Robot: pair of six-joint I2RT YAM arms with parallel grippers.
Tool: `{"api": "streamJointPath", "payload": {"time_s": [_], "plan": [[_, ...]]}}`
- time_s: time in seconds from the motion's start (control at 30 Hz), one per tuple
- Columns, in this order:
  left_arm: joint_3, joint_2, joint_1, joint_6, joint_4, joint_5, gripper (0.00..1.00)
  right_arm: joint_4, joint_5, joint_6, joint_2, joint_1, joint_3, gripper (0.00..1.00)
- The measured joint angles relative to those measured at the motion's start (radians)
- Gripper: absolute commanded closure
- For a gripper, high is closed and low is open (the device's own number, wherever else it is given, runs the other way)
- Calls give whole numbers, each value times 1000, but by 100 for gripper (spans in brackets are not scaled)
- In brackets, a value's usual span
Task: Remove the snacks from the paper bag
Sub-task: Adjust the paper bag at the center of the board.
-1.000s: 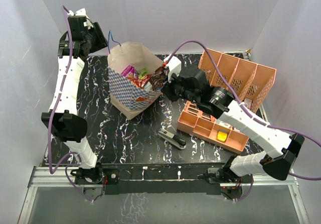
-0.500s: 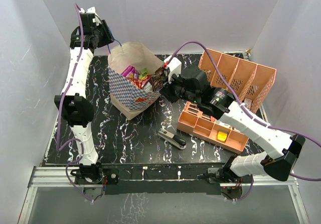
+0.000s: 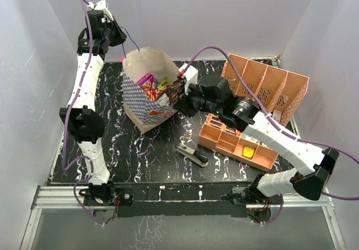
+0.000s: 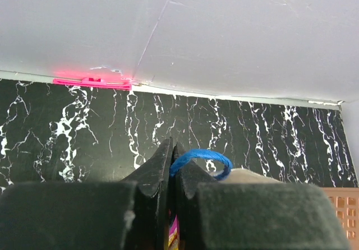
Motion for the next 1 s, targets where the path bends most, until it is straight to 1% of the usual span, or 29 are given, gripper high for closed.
{"api": "streamJointPath", "payload": {"time_s": [0.1,0.17,0.27,0.37,0.47,0.6,0.63,0.77,0.93,1.0], "plan": [[-58,-61,5,0,8,8,100,-4,-51,-5,39,14,36,92],[-70,-97,14,0,-13,18,100,-2,-79,-6,66,31,54,92],[-75,-142,34,0,-42,31,100,9,-123,0,112,69,72,92],[-119,-206,64,0,-60,45,100,25,-156,12,181,120,109,92],[-194,-279,93,4,-65,43,100,51,-176,27,258,183,153,92],[-365,-436,118,7,-53,42,100,87,-199,49,319,270,166,92],[-420,-489,121,6,-50,42,100,88,-202,53,322,287,166,92],[-552,-656,121,2,-60,31,100,94,-222,85,324,331,156,92],[-642,-810,121,13,-105,-19,100,104,-269,137,303,346,122,92],[-673,-856,121,17,-124,-35,100,108,-279,154,283,347,109,89]]}}
